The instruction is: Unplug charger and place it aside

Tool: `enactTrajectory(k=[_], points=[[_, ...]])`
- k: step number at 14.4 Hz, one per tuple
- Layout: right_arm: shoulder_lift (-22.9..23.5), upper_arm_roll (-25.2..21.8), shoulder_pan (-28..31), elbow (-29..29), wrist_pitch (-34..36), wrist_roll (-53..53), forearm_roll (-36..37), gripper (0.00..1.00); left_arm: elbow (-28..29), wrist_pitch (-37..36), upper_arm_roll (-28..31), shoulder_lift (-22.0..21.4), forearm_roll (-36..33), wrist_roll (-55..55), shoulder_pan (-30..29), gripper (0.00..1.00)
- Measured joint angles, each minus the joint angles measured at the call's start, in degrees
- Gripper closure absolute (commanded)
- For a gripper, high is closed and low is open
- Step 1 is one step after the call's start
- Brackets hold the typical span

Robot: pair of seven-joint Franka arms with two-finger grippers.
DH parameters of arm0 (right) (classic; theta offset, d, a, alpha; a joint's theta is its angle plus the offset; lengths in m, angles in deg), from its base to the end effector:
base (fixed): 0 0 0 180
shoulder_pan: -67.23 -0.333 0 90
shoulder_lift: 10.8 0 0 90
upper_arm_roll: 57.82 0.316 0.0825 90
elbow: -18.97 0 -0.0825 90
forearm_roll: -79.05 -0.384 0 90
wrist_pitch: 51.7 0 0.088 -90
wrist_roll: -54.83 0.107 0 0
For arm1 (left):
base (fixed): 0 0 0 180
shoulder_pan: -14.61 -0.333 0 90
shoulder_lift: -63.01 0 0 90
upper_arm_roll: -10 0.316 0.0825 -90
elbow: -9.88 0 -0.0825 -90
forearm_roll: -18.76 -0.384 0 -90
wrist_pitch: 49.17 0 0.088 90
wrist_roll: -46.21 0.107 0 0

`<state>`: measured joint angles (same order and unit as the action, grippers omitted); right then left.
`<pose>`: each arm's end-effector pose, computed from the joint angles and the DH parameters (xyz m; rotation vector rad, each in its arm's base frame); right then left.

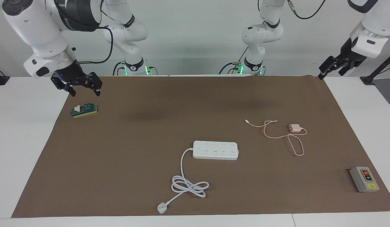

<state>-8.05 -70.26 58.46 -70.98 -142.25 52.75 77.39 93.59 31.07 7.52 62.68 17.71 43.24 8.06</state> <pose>0.5679 -0.0304 0.5994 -3.1204 0.0445 0.0553 0.5331 0.0401 0.6640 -3.1164 -0.1958 0.0859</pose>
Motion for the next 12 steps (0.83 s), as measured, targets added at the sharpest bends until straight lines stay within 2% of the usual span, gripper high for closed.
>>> enactTrajectory(k=[4,7,10,12], points=[[0.00,0.00,0.00,0.00,0.00,0.00,0.00,0.00,5.06,3.23,-0.29,-1.36,-0.47,-0.23,0.66,0.00],[0.00,0.00,0.00,0.00,0.00,0.00,0.00,0.00,6.08,3.40,0.36,-1.38,-0.49,-0.26,2.43,0.00],[-0.01,0.00,0.00,0.00,0.00,0.00,0.00,0.00,6.12,4.36,3.60,-1.38,-0.56,-0.27,6.81,0.00],[-0.01,0.00,0.00,0.00,0.00,0.00,0.00,0.00,6.29,5.46,9.62,-1.28,-0.57,-0.25,12.90,0.00]])
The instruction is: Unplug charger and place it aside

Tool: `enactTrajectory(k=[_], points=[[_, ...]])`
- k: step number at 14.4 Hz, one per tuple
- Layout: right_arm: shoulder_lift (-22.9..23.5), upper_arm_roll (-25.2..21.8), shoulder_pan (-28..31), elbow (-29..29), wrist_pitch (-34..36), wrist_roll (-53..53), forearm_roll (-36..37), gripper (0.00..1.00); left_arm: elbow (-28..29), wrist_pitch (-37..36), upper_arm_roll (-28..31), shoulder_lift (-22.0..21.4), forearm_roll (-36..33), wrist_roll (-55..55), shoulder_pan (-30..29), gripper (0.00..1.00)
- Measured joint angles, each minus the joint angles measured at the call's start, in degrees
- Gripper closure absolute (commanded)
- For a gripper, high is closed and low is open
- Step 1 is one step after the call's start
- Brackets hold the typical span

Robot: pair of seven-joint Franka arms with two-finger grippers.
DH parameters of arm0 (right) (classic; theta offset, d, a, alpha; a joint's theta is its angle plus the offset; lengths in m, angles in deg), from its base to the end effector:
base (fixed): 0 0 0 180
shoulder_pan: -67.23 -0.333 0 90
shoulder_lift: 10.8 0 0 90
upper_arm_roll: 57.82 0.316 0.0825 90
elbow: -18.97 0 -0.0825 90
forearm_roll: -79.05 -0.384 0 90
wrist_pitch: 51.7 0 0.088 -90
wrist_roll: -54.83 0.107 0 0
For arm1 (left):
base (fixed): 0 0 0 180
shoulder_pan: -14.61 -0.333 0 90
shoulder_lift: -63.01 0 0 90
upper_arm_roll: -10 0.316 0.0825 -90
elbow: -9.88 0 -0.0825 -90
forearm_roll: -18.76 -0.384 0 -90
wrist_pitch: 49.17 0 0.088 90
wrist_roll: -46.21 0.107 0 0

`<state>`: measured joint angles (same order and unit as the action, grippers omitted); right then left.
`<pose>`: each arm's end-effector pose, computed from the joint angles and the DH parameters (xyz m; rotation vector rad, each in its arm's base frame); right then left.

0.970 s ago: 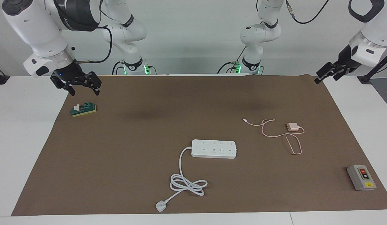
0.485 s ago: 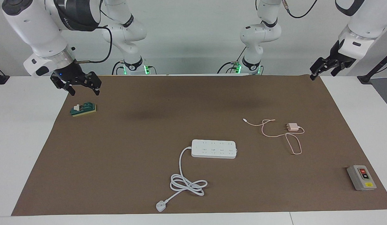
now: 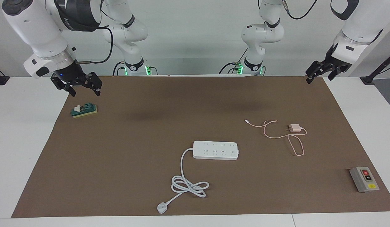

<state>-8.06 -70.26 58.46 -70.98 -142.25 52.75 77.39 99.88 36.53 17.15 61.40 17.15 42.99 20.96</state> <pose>0.5678 -0.0305 0.5995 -3.1203 0.0445 0.0550 0.5380 0.0117 0.6334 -3.1132 -0.1113 0.0727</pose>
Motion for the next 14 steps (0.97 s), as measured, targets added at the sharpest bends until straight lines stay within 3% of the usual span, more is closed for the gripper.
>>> enactTrajectory(k=[1,8,14], points=[[0.00,0.00,0.00,0.00,0.00,0.00,0.00,0.00,0.11,0.15,1.74,0.19,0.01,0.09,1.88,0.00],[0.00,0.00,0.00,0.00,0.00,0.00,0.00,0.00,0.12,1.02,-2.01,1.13,0.23,0.35,1.98,0.00],[0.00,0.00,0.00,0.00,0.00,0.00,0.00,0.00,2.86,8.12,-2.08,1.19,0.44,1.90,1.99,0.00]])
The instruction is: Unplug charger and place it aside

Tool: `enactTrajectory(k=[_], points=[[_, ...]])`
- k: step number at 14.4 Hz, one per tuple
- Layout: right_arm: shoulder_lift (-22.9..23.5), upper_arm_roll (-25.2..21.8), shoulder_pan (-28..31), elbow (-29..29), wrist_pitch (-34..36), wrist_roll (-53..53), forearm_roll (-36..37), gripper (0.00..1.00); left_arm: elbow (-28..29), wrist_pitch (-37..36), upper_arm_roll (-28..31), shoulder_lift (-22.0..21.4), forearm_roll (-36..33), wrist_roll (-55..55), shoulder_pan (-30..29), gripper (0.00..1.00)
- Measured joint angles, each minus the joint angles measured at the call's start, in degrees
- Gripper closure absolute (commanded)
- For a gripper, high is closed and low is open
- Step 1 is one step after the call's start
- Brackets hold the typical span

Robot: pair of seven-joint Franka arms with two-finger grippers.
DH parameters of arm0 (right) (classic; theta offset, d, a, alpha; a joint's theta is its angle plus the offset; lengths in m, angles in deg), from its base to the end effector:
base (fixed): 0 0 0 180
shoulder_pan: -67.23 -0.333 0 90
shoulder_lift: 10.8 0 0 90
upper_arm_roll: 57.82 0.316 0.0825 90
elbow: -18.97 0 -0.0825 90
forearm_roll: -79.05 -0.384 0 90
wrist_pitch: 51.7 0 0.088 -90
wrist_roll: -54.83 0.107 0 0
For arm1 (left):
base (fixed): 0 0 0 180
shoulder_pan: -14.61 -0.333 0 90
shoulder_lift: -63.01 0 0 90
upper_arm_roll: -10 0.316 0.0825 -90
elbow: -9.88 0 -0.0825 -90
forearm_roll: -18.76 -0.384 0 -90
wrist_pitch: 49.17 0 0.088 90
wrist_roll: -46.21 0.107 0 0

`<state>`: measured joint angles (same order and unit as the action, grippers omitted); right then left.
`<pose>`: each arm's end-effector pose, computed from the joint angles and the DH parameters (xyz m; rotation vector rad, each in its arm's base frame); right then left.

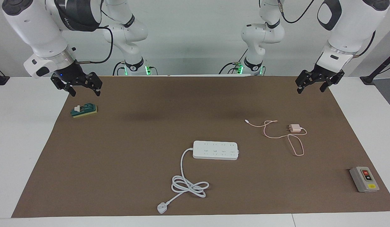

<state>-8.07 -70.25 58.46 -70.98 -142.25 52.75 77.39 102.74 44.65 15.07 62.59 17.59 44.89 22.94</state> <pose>0.5678 -0.0304 0.5996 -3.1203 0.0442 0.0547 0.5571 -0.0295 0.6108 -3.1221 0.0546 -0.0388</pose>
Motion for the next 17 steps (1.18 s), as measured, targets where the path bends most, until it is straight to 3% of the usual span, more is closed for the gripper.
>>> enactTrajectory(k=[17], points=[[0.00,0.00,0.00,0.00,0.00,0.00,0.00,0.00,0.06,-2.09,-0.18,-0.05,2.86,1.29,0.01,0.00]])
